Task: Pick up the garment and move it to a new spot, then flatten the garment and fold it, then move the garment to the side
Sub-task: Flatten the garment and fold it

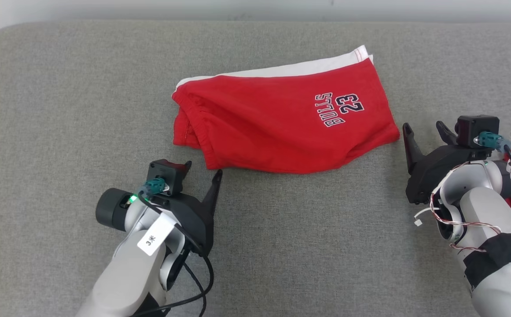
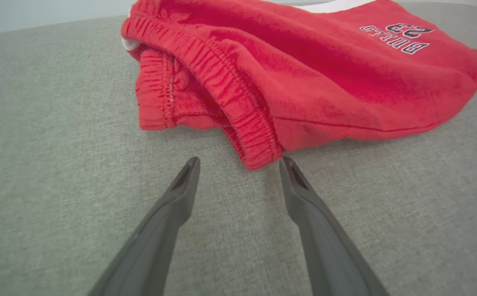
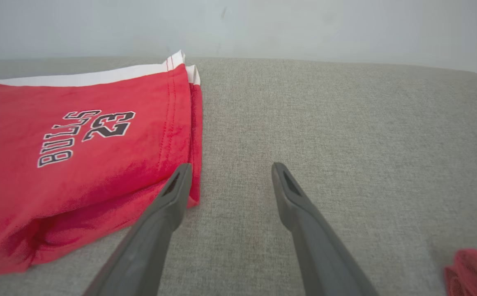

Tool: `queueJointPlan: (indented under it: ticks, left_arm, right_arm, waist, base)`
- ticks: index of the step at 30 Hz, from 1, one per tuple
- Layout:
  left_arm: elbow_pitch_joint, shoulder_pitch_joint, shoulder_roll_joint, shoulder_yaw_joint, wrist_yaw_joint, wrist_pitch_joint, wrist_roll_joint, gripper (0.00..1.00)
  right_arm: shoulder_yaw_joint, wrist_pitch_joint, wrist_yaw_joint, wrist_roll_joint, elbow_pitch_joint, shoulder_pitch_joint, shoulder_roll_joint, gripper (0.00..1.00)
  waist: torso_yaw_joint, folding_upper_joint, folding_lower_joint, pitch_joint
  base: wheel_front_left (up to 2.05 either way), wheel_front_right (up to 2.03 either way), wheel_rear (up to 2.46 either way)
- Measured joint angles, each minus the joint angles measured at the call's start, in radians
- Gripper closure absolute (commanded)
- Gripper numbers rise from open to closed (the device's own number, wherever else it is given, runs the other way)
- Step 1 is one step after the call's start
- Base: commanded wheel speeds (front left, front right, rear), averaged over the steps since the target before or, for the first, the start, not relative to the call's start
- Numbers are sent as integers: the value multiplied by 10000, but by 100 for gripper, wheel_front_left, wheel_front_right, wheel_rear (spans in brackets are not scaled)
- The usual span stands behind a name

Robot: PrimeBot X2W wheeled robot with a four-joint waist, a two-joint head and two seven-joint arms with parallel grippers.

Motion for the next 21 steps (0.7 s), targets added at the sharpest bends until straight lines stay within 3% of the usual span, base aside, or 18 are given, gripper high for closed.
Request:
queueJointPlan:
  ticks: [21]
  left_arm:
    - [539, -260, -136, -267, -167, -104, -104, 0]
  right_arm:
    - [-61, 211, 88, 422, 267, -306, 489, 0]
  waist:
    - [266, 1, 0, 218]
  base:
    - [0, 0, 0]
